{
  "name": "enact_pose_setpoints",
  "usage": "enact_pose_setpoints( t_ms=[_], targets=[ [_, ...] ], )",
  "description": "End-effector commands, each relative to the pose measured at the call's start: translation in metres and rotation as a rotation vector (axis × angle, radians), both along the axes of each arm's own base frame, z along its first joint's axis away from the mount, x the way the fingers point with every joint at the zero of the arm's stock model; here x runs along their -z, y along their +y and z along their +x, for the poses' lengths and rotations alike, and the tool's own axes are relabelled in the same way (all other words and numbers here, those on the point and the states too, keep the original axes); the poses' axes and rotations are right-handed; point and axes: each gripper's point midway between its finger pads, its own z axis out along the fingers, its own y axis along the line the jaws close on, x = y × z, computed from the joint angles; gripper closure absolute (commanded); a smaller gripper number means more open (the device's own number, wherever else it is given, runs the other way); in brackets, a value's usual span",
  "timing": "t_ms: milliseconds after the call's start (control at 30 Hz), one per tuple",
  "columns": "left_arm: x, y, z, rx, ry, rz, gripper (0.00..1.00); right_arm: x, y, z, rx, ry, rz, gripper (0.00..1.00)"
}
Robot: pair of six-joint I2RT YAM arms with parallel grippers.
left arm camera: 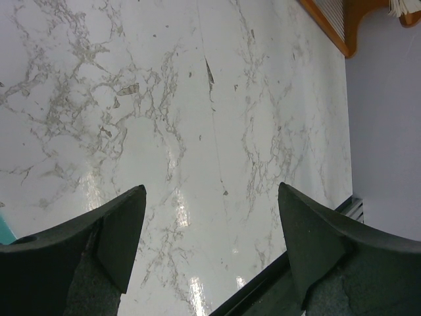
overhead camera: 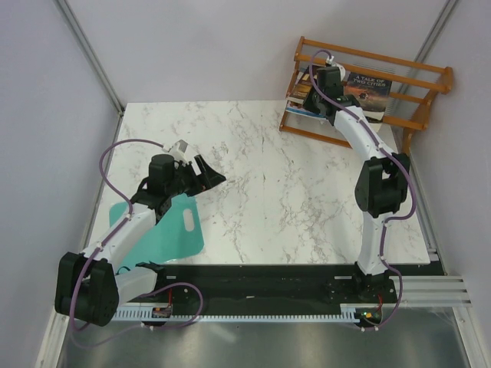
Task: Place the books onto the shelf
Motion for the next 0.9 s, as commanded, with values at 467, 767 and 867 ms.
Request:
enact_pose_setpoints(
  t_ms=[467,767,867],
  targets=[
    [-0.005,0.001,0.0,0.015,-0.06,-0.002,0.13,-0.072,0.014,0.003,-0.098,-0.189,0.036,1.0],
    [-0.006,0.001,-0.001,0.015,-0.063,-0.003,0.13,-0.06,0.035,0.04,-0.111,-0.2,0.073,0.97],
    [-0.006,0.001,-0.001,0.015,-0.061,-0.002,0.13,-0.06,0.045,0.047,-0.119,-0.215,0.078,0.98]
  ],
)
